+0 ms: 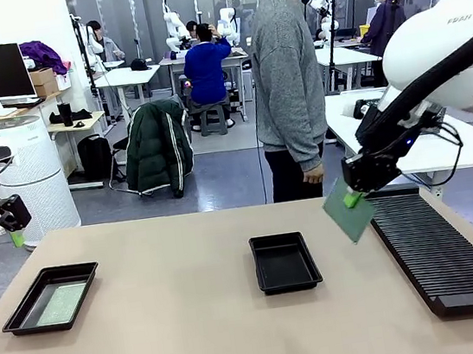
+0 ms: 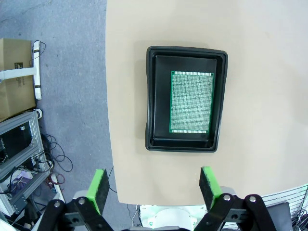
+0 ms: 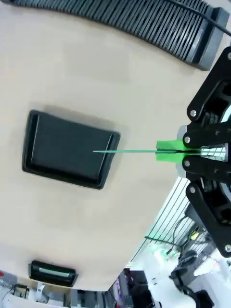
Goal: Inspect and transfer BCBs to ESD trays.
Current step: Pick up the Blank PCB from the PCB Rack and place it in the right ESD tray.
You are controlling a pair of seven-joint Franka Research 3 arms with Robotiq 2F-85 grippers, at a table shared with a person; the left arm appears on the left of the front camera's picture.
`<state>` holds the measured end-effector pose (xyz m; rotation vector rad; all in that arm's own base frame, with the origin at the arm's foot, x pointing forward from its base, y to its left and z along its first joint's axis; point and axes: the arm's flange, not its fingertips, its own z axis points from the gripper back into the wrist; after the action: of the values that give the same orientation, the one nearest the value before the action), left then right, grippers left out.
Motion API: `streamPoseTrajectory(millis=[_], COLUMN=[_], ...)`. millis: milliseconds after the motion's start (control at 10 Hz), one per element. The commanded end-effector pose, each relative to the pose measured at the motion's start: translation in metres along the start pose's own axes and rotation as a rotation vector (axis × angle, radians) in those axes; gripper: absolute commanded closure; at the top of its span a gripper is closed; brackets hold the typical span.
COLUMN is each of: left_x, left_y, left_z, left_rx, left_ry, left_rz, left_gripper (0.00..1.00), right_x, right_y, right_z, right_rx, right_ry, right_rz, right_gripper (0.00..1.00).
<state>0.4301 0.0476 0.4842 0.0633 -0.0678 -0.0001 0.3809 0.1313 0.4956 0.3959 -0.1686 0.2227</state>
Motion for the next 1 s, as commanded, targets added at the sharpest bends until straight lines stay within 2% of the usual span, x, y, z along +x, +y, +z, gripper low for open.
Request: streamPoseTrajectory(millis=[0,400,900], left_x=[0.000,0.000,0.000], left_y=[0.000,0.000,0.000], left_z=[-0.001,-0.001,-0.001], left_rx=[-0.015,-0.015,-0.015], left_ry=[0.000,0.000,0.000], left_rz=[0.004,0.004,0.004], left_gripper=[0.00,0.00,0.00], right_x=[0.013,0.036,0.054], right_y=[0.001,-0.009,-0.039], right_z=[-0.029,-0.071,-0.124], right_rx=[0.094,0.205,0.349], right_ry=[-0.031,-0.049,-0.045], right_rz=[-0.057,-0.150,-0.171], right_gripper=[0.98,0.98,0.98])
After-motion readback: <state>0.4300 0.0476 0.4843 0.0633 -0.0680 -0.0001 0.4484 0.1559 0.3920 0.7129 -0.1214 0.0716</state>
